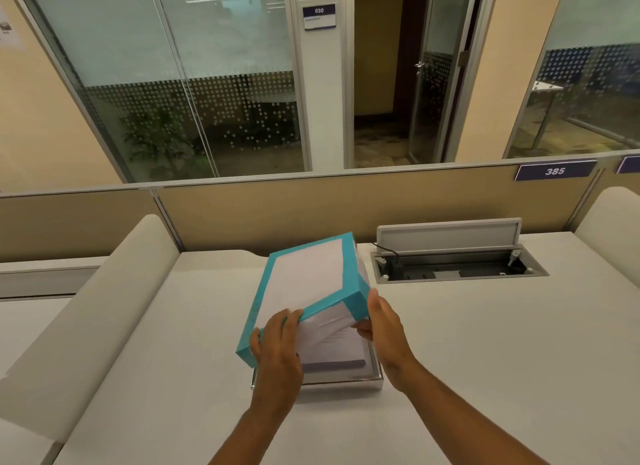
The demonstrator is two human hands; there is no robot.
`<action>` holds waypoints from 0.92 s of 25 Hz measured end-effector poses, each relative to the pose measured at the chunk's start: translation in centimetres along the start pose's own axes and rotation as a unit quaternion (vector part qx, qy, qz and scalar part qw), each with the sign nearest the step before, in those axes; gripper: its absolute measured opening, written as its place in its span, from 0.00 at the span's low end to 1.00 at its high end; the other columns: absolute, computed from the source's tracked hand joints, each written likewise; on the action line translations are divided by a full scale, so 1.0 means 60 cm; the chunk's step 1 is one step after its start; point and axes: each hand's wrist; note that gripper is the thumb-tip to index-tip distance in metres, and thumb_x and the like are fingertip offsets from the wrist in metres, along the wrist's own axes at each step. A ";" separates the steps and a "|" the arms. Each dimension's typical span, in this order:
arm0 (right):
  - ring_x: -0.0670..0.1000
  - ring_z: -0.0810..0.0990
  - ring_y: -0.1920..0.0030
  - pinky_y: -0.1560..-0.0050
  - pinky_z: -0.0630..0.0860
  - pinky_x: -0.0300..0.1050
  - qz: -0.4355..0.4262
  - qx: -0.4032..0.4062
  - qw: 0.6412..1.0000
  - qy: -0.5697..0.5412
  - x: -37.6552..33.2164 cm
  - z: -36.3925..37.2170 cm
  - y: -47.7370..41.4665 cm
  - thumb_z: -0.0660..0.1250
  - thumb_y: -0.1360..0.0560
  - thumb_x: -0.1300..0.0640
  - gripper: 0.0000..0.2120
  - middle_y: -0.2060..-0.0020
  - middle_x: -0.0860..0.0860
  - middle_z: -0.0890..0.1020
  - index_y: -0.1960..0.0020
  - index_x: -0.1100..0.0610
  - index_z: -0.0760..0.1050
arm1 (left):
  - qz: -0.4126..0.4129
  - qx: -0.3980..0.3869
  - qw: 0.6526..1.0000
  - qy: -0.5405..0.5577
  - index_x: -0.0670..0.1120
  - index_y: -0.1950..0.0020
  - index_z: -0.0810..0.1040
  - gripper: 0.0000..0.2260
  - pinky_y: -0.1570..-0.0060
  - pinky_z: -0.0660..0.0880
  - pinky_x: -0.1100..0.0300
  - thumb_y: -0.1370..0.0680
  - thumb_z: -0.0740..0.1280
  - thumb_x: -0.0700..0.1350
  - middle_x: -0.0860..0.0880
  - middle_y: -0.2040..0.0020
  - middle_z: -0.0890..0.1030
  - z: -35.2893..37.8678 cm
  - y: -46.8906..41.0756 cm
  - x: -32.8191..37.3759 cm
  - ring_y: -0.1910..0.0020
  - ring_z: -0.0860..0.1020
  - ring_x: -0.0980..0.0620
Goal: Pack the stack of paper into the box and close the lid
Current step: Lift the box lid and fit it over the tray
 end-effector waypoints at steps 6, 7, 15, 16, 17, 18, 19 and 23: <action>0.58 0.87 0.48 0.54 0.89 0.52 0.120 0.069 0.989 -0.051 0.017 -0.026 -0.003 0.65 0.22 0.35 0.26 0.43 0.54 0.82 0.33 0.51 0.72 | 0.040 -0.090 0.993 -0.068 0.53 0.27 0.69 0.46 0.34 0.75 0.31 0.40 0.86 0.37 0.42 0.32 0.81 0.025 0.009 0.015 0.35 0.82 0.39; 0.58 0.85 0.46 0.53 0.89 0.53 0.146 0.077 0.985 -0.047 0.027 -0.031 -0.004 0.67 0.21 0.37 0.26 0.43 0.55 0.81 0.32 0.52 0.71 | 0.048 -0.091 0.992 -0.079 0.53 0.28 0.70 0.47 0.35 0.76 0.31 0.42 0.86 0.35 0.42 0.33 0.82 0.028 0.016 0.013 0.35 0.82 0.38; 0.53 0.86 0.60 0.52 0.89 0.52 0.214 0.024 0.971 0.104 0.090 -0.070 0.001 0.68 0.19 0.40 0.23 0.48 0.53 0.83 0.30 0.52 0.71 | 0.039 -0.162 0.983 -0.078 0.56 0.25 0.72 0.34 0.23 0.63 0.40 0.29 0.78 0.51 0.51 0.24 0.75 0.000 0.073 -0.027 0.24 0.73 0.46; 0.53 0.86 0.60 0.51 0.89 0.53 0.214 0.015 0.970 0.115 0.093 -0.073 0.002 0.67 0.19 0.41 0.23 0.48 0.53 0.83 0.29 0.52 0.71 | 0.009 -0.137 0.989 -0.059 0.56 0.26 0.73 0.29 0.23 0.62 0.43 0.26 0.75 0.54 0.52 0.24 0.75 -0.006 0.070 -0.036 0.24 0.73 0.48; 0.52 0.85 0.60 0.51 0.88 0.54 0.214 0.006 0.968 0.131 0.094 -0.076 0.003 0.66 0.18 0.41 0.23 0.48 0.53 0.84 0.29 0.52 0.71 | -0.054 -0.101 0.993 -0.026 0.54 0.27 0.74 0.25 0.25 0.62 0.44 0.23 0.73 0.54 0.51 0.25 0.76 -0.012 0.063 -0.047 0.25 0.74 0.48; 0.52 0.85 0.60 0.50 0.87 0.56 0.215 -0.003 0.965 0.150 0.096 -0.077 0.005 0.66 0.18 0.41 0.23 0.49 0.53 0.84 0.29 0.52 0.71 | -0.151 -0.074 0.986 0.014 0.51 0.28 0.76 0.21 0.28 0.63 0.44 0.20 0.71 0.54 0.49 0.27 0.78 -0.020 0.053 -0.058 0.28 0.76 0.46; 0.52 0.85 0.61 0.49 0.87 0.57 0.215 -0.012 0.962 0.170 0.097 -0.077 0.007 0.65 0.18 0.41 0.23 0.49 0.52 0.84 0.29 0.52 0.72 | -0.256 -0.065 0.963 0.057 0.48 0.28 0.76 0.19 0.30 0.67 0.44 0.17 0.67 0.54 0.46 0.28 0.79 -0.029 0.036 -0.070 0.30 0.78 0.43; 0.51 0.86 0.64 0.52 0.88 0.55 0.204 -0.030 0.952 0.228 0.101 -0.077 0.010 0.63 0.18 0.38 0.24 0.53 0.52 0.86 0.30 0.52 0.72 | -0.415 -0.165 0.879 0.168 0.40 0.38 0.81 0.18 0.61 0.77 0.58 0.14 0.61 0.53 0.43 0.47 0.84 -0.040 0.004 -0.102 0.56 0.81 0.50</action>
Point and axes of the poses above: each hand's wrist, its own y-axis away from the middle knuckle, its own z-axis out of the palm, x = y × z
